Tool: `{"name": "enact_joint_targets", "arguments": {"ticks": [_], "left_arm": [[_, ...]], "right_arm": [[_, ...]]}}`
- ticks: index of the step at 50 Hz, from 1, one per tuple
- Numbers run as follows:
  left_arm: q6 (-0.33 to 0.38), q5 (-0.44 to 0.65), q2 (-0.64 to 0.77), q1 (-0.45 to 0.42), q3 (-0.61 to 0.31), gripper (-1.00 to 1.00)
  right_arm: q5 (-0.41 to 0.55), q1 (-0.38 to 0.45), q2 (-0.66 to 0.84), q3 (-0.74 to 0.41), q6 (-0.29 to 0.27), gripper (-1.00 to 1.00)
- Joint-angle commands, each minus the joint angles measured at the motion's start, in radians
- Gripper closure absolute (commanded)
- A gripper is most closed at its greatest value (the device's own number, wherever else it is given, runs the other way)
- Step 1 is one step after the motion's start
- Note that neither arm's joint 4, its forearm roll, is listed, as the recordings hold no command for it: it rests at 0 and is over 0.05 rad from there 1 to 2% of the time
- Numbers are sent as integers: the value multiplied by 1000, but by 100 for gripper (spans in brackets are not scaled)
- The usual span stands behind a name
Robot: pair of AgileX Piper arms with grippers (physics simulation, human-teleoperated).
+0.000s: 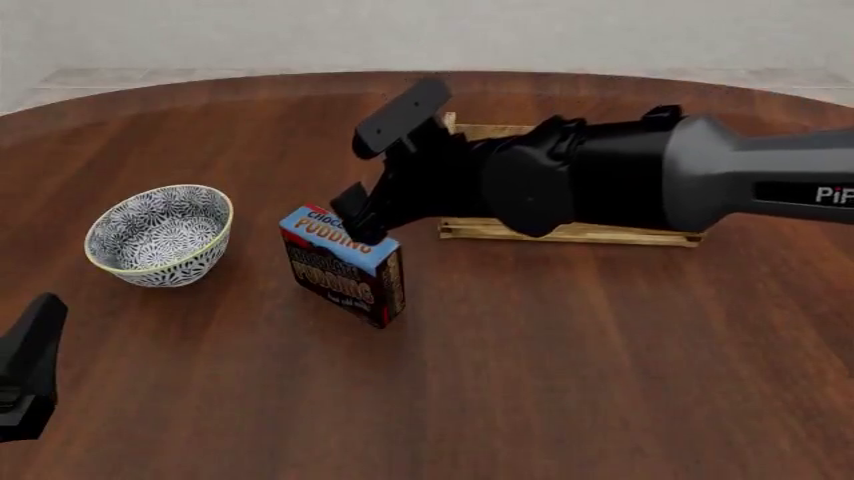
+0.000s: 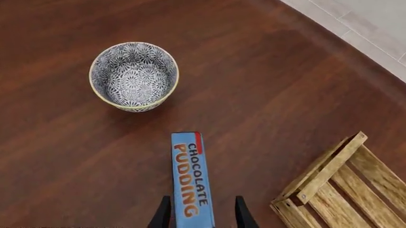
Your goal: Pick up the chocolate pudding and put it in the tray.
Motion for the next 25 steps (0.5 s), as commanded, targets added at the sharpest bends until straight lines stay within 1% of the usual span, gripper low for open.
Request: {"name": "enact_joint_targets", "arguments": {"ticks": [1,25], "left_arm": [[0,0,0,0,0,-100],[0,0,0,0,0,-100]], "right_arm": [[-3,3,24,-3,-6,-100],[-12,-5,75,-11,5,-100]]}}
